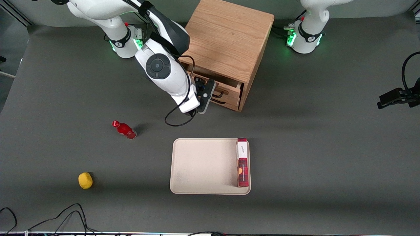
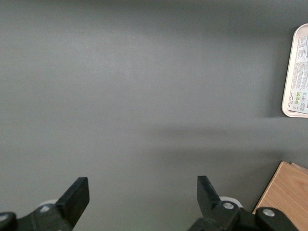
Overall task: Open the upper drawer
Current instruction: 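Pull the upper drawer outward by its handle with the right gripper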
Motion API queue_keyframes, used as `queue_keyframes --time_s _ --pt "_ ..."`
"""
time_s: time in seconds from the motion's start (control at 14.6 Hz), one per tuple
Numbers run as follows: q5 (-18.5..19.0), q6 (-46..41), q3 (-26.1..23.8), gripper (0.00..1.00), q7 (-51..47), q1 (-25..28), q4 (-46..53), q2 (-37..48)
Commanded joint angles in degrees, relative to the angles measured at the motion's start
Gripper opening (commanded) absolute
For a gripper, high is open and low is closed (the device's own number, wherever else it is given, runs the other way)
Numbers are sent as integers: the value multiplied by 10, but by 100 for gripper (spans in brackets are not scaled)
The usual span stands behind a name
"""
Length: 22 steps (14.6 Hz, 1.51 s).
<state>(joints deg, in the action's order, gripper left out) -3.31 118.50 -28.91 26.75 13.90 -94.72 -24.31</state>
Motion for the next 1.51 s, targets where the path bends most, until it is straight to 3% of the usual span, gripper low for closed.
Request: queue_keyframes --time_s 0.0,1.44 --pt "6 5 -2 100 25 -12 14 -6" --pt "13 78 68 100 90 -19 52 -34"
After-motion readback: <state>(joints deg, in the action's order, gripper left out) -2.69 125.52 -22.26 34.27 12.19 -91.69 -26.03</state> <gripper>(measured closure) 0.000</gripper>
